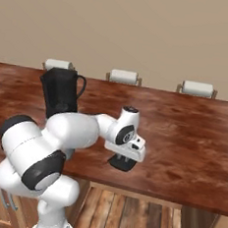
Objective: Open the blender lid, put the peach in the blender, close the lid, and start the blender.
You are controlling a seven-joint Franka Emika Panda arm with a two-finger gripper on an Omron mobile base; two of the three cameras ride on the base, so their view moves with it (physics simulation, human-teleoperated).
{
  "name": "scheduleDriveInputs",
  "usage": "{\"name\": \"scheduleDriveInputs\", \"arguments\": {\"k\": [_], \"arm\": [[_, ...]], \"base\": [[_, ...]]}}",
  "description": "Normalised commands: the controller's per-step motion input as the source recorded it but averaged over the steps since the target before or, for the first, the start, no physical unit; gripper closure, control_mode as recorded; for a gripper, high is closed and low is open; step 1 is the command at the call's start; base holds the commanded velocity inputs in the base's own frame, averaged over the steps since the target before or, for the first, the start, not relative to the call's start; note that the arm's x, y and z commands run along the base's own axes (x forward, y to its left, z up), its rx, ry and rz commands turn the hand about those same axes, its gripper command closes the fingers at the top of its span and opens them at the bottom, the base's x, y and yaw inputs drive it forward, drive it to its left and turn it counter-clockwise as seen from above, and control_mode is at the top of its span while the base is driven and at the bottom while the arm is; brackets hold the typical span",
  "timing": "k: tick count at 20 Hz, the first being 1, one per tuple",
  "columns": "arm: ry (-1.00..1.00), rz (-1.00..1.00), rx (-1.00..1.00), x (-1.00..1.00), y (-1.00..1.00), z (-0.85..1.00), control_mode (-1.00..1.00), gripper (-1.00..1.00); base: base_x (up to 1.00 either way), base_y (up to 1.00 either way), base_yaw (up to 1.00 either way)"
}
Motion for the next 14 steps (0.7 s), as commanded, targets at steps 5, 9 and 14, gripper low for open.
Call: {"name": "scheduleDriveInputs", "arguments": {"k": [5,9,14], "arm": [[-0.01,-0.04,-0.05,0.24,0.00,-0.39,-1.00,1.00],[-0.05,0.00,0.00,0.14,0.00,-0.33,-1.00,1.00],[-0.02,0.00,0.00,0.06,0.00,-0.36,-1.00,1.00]], "base": [[0.00,0.00,0.00],[0.00,0.00,0.00],[0.00,0.00,0.00]]}}
